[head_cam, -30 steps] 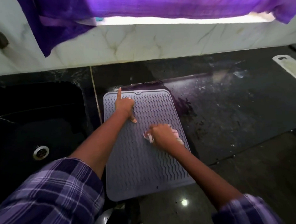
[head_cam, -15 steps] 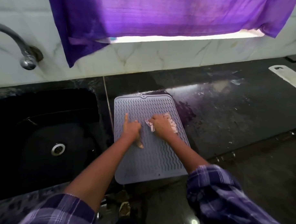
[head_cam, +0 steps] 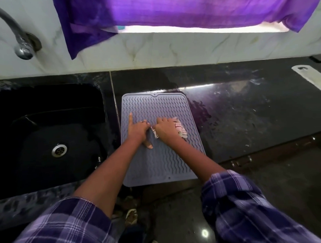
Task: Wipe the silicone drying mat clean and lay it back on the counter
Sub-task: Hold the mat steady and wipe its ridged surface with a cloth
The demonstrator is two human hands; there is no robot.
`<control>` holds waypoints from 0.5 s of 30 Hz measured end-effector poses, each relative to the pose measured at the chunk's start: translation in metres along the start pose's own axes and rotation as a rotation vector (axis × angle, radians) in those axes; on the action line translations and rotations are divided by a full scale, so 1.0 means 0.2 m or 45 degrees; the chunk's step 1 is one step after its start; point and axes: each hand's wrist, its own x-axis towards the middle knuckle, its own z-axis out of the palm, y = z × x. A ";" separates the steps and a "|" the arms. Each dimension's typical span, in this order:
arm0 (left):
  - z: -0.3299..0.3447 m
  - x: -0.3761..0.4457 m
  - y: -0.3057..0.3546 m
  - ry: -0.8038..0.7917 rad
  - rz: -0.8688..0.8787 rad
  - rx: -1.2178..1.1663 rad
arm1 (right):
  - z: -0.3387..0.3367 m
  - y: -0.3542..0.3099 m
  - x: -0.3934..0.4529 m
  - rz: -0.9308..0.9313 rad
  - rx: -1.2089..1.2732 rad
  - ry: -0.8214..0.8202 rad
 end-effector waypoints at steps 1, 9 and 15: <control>0.00 0.00 0.00 -0.006 -0.010 0.002 | 0.02 -0.01 -0.03 -0.029 -0.050 -0.003; 0.00 0.01 0.00 -0.019 -0.020 0.044 | -0.12 0.17 -0.04 -0.103 0.268 -0.145; 0.01 0.02 0.00 -0.031 -0.035 0.045 | 0.01 0.04 -0.10 -0.048 0.199 -0.128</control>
